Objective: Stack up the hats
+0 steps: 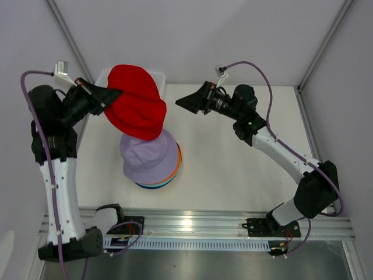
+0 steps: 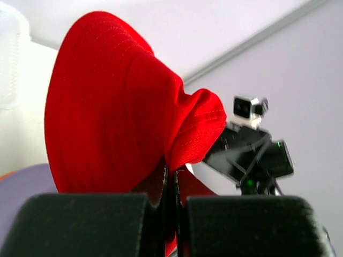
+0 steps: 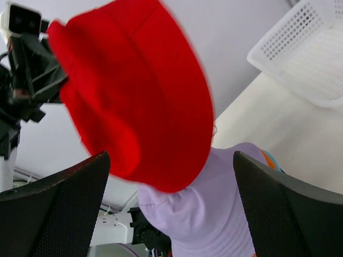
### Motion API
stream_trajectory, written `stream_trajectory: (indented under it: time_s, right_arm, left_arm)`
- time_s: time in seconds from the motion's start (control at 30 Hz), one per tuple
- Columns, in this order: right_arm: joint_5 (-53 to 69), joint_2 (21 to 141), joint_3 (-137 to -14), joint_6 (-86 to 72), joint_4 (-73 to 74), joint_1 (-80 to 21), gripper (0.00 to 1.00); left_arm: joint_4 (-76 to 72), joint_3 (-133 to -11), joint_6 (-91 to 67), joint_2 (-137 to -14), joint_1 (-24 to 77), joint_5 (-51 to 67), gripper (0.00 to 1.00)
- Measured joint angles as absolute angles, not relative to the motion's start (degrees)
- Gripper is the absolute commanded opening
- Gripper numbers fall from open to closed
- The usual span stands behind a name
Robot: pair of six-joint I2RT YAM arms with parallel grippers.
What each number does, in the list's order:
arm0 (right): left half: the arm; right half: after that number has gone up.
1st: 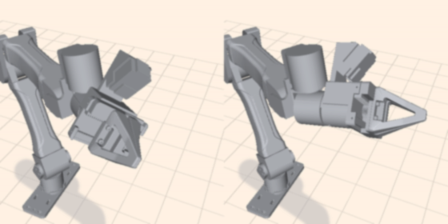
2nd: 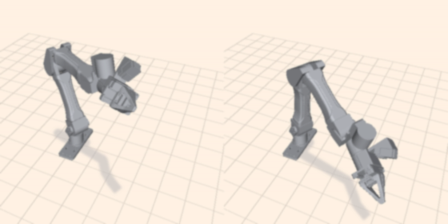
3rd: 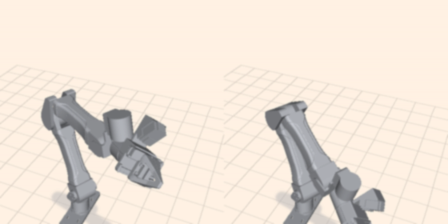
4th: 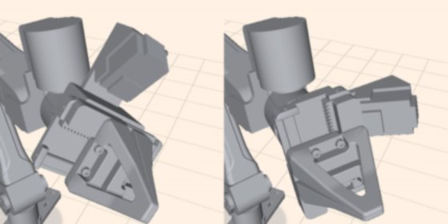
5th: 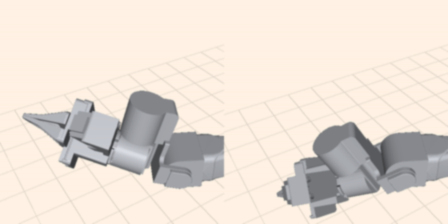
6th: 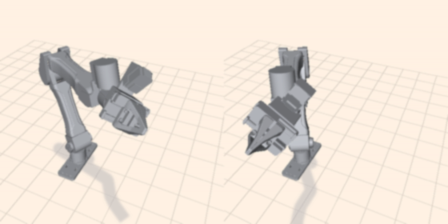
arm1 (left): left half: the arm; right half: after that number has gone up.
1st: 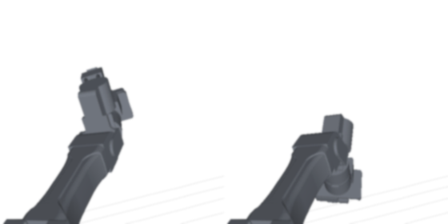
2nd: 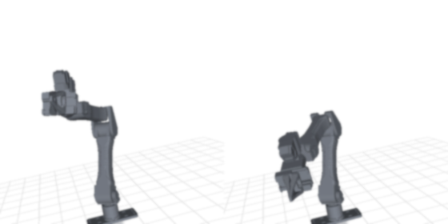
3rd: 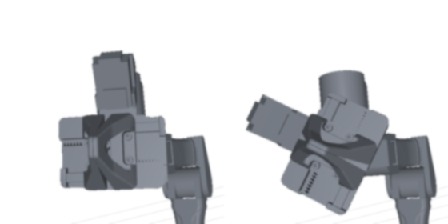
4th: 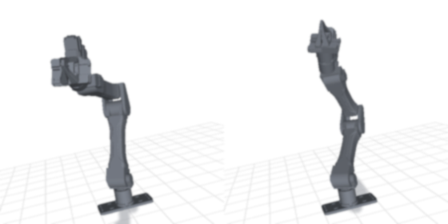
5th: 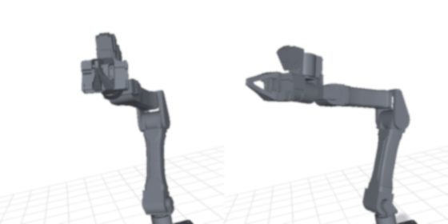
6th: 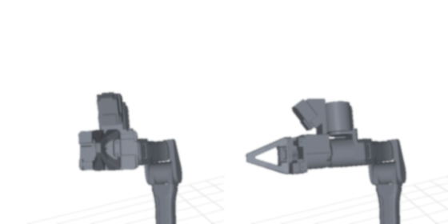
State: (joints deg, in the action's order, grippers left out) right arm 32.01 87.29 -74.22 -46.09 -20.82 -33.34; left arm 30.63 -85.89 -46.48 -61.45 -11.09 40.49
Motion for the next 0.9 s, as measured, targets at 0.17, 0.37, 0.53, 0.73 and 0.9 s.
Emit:
stream_trajectory:
  time_s: [0.17,0.37,0.53,0.73,0.9]
  right_arm:
    - [29.26,81.1,-72.01,-44.14,-19.11,-33.82,1.0]
    - [25.87,76.36,-68.84,-41.3,-16.53,-35.05,1.0]
    - [24.82,76.53,-67.35,-40.69,-14.7,-35.03,0.99]
    - [25.32,79.48,-65.1,-41.47,-15.57,-35.05,1.0]
    - [27.38,83.81,-64.03,-43.38,-16.93,-35.05,1.0]
  left_arm:
    - [32.6,-80.86,-45.06,-52.03,-11.09,42.81,0.01]
    - [35.81,-71.18,-43.46,-47.72,-11.03,41.5,0.01]
    - [37.12,-65.43,-41.8,-49.8,-11.05,37.65,0.01]
    - [38.0,-64.62,-38.92,-53.52,-11.11,35.44,0.18]
    - [39.66,-65.32,-35.55,-53.58,-11.84,33.06,0.26]
